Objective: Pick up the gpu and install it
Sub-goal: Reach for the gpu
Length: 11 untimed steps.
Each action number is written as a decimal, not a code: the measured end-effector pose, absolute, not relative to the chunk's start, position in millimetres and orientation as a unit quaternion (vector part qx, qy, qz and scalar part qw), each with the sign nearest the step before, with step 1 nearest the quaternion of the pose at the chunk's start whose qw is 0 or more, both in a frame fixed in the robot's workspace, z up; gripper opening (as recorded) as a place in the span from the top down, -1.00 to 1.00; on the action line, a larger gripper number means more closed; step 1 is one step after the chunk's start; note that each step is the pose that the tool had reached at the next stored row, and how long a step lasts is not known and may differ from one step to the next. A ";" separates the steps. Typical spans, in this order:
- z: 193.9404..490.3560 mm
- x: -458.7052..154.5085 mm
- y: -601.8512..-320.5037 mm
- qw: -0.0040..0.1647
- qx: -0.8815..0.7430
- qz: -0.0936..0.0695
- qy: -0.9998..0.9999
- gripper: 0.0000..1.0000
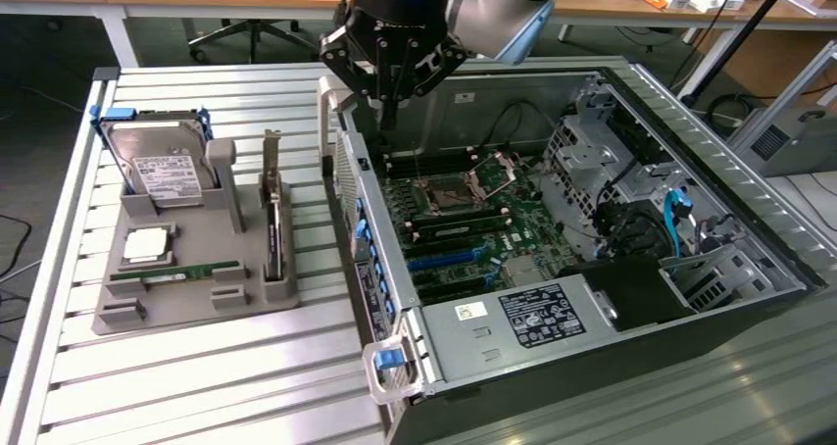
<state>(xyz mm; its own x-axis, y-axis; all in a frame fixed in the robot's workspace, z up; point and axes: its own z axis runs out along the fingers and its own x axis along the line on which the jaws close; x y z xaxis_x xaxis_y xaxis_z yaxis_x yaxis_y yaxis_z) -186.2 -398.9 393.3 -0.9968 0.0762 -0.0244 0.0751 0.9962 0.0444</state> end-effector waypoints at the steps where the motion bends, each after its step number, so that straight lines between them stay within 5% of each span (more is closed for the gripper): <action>1: 393.3 -186.5 -398.9 0.013 0.038 0.022 0.999 0.79; 11: 393.3 -190.3 -398.9 0.013 0.038 0.022 0.999 0.79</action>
<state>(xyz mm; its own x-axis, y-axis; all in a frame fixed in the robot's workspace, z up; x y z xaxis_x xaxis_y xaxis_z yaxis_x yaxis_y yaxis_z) -190.3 -398.9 393.3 -0.9968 0.0762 -0.0245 0.0751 0.9962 0.0444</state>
